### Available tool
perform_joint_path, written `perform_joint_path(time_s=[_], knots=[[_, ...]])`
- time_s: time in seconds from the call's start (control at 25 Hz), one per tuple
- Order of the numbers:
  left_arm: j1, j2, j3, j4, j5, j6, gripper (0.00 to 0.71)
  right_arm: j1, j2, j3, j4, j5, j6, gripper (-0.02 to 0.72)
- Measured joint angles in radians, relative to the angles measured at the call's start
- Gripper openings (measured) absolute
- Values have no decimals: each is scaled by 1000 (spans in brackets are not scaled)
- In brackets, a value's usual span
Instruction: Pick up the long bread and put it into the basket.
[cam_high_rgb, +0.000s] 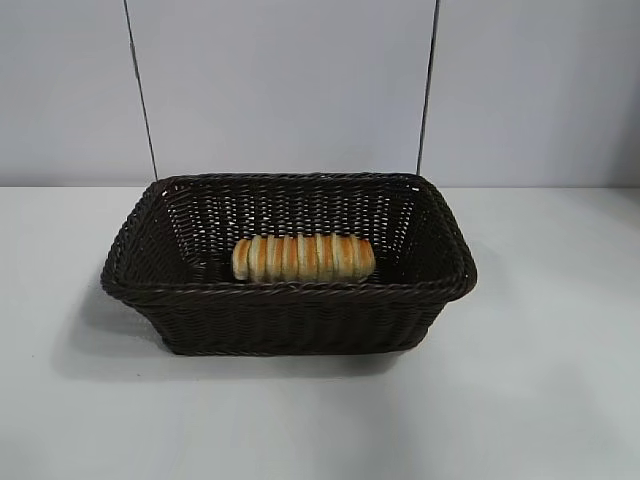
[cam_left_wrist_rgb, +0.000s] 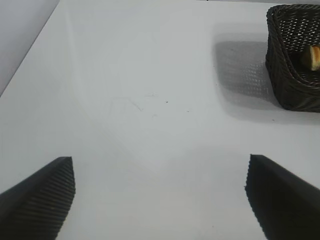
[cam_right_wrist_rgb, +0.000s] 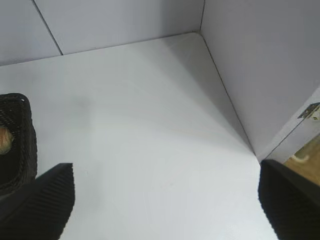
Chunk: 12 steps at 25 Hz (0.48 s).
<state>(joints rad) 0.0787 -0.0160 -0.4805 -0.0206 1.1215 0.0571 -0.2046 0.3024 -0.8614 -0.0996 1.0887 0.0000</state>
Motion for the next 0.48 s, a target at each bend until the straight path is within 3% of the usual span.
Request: perform_joint_path(time_s=[0.28, 0.48], knots=[[0, 0, 0, 0, 0, 0, 666, 0, -179, 201, 42, 11, 22, 694], [0, 0, 0, 0, 0, 0, 666, 0, -315, 328, 38, 11, 22, 694]])
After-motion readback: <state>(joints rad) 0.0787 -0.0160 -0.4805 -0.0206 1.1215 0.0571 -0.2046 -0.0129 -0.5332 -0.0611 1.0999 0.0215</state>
